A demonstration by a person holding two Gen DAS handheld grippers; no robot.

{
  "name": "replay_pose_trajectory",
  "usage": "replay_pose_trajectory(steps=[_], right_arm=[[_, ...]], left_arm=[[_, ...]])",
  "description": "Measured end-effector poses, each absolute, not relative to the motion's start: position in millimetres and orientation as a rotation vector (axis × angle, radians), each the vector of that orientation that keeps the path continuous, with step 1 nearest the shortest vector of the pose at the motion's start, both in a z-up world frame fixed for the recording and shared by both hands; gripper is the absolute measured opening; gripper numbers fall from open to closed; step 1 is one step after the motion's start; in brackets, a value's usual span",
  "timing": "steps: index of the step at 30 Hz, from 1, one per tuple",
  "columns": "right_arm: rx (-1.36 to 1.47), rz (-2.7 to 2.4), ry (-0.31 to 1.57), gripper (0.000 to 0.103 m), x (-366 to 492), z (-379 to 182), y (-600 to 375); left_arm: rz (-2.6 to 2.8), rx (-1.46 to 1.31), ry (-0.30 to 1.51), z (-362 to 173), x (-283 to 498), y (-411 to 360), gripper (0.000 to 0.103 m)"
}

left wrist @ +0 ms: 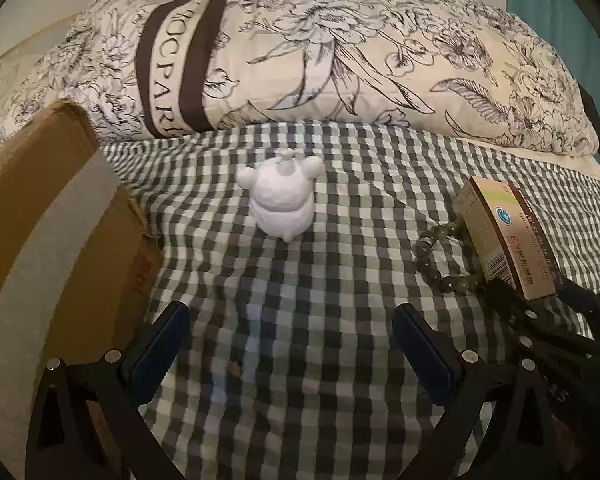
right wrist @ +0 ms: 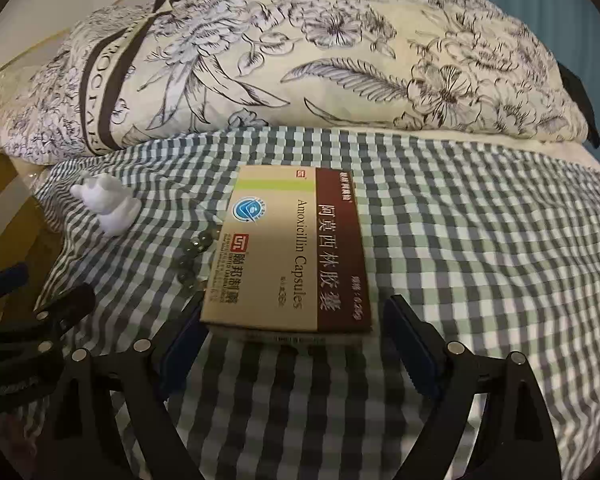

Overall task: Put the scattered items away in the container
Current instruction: 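Grasp the amoxicillin capsules box with the right gripper while the left grasps the bead bracelet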

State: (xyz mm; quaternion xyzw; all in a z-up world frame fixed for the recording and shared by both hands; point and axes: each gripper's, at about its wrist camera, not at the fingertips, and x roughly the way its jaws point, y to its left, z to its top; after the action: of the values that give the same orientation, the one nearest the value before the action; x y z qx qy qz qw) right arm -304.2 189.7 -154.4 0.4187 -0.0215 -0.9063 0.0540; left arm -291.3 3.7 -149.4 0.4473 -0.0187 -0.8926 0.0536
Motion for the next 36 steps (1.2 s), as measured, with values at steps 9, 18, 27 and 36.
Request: replay_pose_trajectory(steps=[9,18,27,36], right_arm=[[1.269,-2.851,-0.152,0.074,-291,-156,224],[1.252,-2.942,-0.370,0.074,-255,-160,287],[1.252,-2.951,-0.337,0.075,-255,-165,282],[1.237,-2.947,-0.360,0.074,-255,-163,283]], left_arm=[[-2.782,1.385,-0.141,-155,-300,40,0.103],[-2.901,1.490,-0.215,-176,-332,101,0.103],[-2.928,1.497,-0.098,-184,-365,104,0.071],[-2.897,1.522,-0.201,-168,-330,101,0.022]])
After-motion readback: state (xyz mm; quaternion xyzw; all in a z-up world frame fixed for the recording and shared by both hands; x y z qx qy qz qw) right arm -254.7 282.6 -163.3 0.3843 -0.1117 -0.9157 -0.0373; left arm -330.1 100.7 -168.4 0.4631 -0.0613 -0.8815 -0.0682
